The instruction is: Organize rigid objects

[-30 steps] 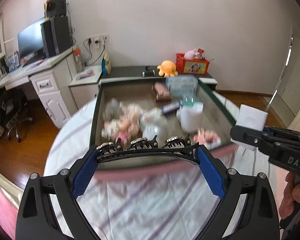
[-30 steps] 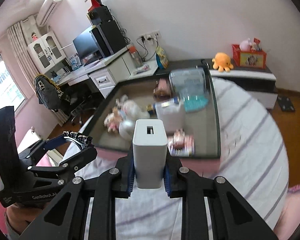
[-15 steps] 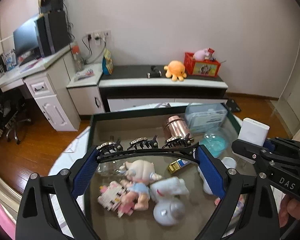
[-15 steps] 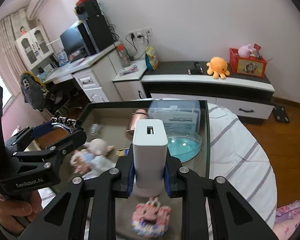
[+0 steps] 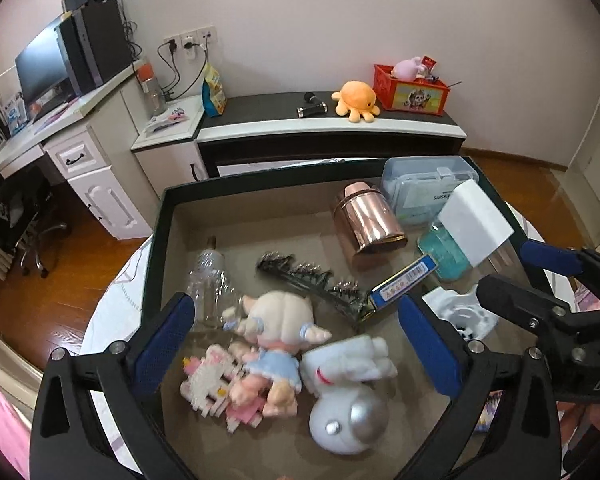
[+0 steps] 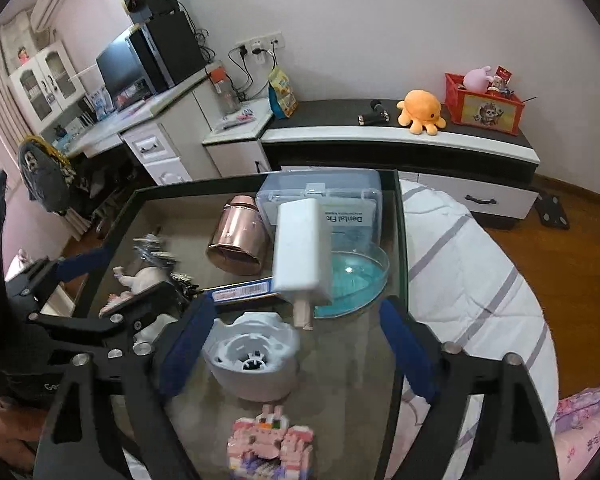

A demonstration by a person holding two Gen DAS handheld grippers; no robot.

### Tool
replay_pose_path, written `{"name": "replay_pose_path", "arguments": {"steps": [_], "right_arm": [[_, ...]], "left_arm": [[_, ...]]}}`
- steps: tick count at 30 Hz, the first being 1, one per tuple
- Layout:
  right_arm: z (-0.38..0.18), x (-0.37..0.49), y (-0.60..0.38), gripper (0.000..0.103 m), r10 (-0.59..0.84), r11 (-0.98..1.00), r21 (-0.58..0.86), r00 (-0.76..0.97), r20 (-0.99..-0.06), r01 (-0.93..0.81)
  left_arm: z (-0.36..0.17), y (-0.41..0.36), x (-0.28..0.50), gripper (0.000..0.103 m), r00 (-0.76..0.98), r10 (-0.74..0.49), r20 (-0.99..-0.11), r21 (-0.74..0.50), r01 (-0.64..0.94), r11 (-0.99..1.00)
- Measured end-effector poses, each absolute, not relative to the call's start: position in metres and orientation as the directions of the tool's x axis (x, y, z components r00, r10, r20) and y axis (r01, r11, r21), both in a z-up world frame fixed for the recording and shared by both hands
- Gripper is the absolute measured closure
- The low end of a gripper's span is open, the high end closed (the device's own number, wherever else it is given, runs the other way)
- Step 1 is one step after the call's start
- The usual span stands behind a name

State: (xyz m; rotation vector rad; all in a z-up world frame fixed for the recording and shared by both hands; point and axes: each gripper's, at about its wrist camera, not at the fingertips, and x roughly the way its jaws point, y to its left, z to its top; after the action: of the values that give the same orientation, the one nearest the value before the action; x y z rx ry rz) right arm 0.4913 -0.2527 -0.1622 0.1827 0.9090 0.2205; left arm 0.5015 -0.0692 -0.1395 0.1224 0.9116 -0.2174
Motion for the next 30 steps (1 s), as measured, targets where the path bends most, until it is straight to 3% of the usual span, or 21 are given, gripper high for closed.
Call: {"name": "replay_pose_path", "arguments": {"steps": [2,19,30], "right_arm": [[-0.158,0.483,-0.252,0.000,0.300,0.951,0.283,0.600,-0.741,-0.126],[-0.091,0.344,-0.234,0.000,0.186,0.972,0.229,0.776,-0.603,-0.055],[-0.049,0.208,-0.212,0.000,0.016,0.998,0.062,0.875,-0.483,0.016]], "left_arm": [[-0.135,-0.065,0.492,0.000,0.607,-0.141,-0.782,0.005,0.232,0.973],[-0.068,-0.012,0.328,0.000,0.787,-0.097,-0.609,-0.010,0.115,0.993],[-0.033,-0.008,0.215,0.000,0.855,-0.065,-0.515,0.016,0.085,0.996]]}}
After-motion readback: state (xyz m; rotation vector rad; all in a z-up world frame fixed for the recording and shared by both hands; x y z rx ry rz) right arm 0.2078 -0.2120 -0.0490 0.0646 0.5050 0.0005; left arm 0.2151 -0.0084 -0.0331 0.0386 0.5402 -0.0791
